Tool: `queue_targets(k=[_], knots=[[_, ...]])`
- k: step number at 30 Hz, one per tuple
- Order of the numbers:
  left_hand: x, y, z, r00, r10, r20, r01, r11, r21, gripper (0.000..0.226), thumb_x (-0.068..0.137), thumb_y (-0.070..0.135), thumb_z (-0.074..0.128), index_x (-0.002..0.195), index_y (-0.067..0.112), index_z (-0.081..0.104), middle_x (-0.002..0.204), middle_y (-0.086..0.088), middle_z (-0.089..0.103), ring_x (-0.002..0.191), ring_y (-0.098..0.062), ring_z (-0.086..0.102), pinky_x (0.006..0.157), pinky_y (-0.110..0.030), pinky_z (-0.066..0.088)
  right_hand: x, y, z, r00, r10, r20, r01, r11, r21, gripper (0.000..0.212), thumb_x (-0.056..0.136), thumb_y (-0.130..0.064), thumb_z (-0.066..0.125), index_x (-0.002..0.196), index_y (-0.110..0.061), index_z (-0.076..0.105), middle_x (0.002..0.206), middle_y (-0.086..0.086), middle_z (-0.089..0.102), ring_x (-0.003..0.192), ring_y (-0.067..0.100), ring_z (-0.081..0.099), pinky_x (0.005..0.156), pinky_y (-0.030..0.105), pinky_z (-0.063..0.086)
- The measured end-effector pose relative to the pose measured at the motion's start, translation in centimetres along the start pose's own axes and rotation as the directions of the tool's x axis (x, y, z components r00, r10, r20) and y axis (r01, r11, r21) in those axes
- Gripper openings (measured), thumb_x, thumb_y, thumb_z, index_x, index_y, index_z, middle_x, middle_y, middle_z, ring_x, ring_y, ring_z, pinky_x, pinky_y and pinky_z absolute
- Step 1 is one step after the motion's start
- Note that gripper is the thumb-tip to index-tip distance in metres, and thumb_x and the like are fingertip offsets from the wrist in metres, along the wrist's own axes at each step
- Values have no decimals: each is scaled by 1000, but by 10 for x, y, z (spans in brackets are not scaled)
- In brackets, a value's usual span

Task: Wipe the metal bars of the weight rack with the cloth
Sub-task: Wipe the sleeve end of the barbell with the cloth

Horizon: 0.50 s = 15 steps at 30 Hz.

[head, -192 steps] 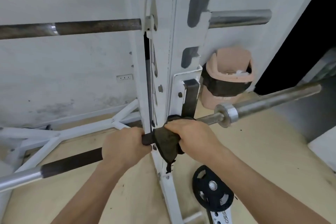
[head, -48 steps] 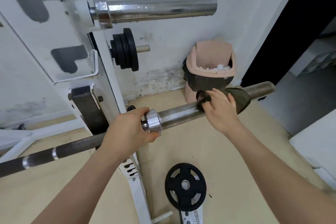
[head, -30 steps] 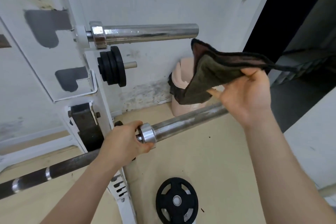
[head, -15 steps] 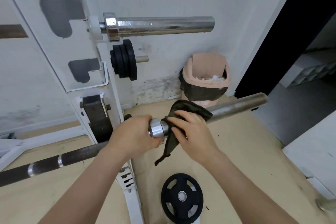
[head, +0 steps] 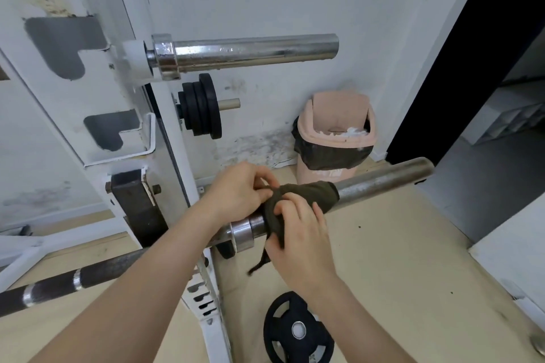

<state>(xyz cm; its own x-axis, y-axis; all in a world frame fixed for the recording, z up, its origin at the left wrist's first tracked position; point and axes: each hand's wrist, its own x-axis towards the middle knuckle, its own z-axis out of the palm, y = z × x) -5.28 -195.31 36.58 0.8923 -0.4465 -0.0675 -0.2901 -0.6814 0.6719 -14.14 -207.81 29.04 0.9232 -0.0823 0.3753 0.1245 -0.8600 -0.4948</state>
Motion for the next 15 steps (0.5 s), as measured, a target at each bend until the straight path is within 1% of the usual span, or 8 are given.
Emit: queue_targets(k=[2,4,6,9,10,12,13,15], knots=[[-5,10,1,996,78,-32,-81,992,-99,16,94,21,60,94,35,64,75,9,65,74,-10,62,75,-33,54,3,6,-12,991,59,-116,-43,990,135,23,68,-13,58,89,-21,51,105,-7,55,102,17,53,89,44,46],[-7,26,-1,988,146,-57,-154,976,-156,11,94,27,59,94,37,61,69,7,64,67,-14,62,68,-35,54,11,9,-33,959,169,-227,-101,953,285,19,68,-8,57,80,-21,50,90,-7,54,84,14,52,73,34,45],[-8,45,-3,982,180,-58,-189,945,-265,3,93,28,61,93,31,60,55,7,57,51,-12,55,54,-31,49,24,11,-59,920,301,-252,-161,874,459,18,70,-5,56,74,-22,51,79,-6,53,73,9,50,65,27,41],[-7,68,-18,975,210,66,-169,907,-386,24,82,32,73,96,16,62,51,3,53,44,-10,44,46,-20,37,42,16,-104,883,412,-226,-204,770,605,12,71,-10,52,72,-20,58,68,-12,59,66,6,53,64,27,43],[-6,72,-25,966,205,154,-136,918,-373,30,76,34,76,97,15,64,57,0,59,48,-11,50,48,-20,41,47,18,-121,889,416,-190,-218,751,623,13,74,-9,53,75,-20,60,67,-12,59,65,5,53,64,26,43],[-4,75,-33,932,176,317,-73,947,-312,25,75,29,78,95,18,69,73,-2,71,63,-11,64,61,-26,55,52,23,-153,952,303,-38,-221,772,596,9,82,-11,64,86,-20,64,70,-1,59,67,8,54,65,27,45],[-2,75,-34,927,172,335,-72,954,-290,16,78,25,78,92,19,72,79,-2,73,69,-11,67,69,-28,57,53,26,-165,973,214,85,-225,811,539,11,82,-19,73,89,-22,66,74,2,61,68,9,57,66,28,47],[3,79,-30,952,178,250,-115,963,-245,5,83,20,75,86,23,75,78,8,73,72,-4,66,74,-24,55,52,28,-182,946,77,315,-191,918,348,23,75,-27,83,92,-24,69,81,-6,67,74,4,63,68,22,52]])
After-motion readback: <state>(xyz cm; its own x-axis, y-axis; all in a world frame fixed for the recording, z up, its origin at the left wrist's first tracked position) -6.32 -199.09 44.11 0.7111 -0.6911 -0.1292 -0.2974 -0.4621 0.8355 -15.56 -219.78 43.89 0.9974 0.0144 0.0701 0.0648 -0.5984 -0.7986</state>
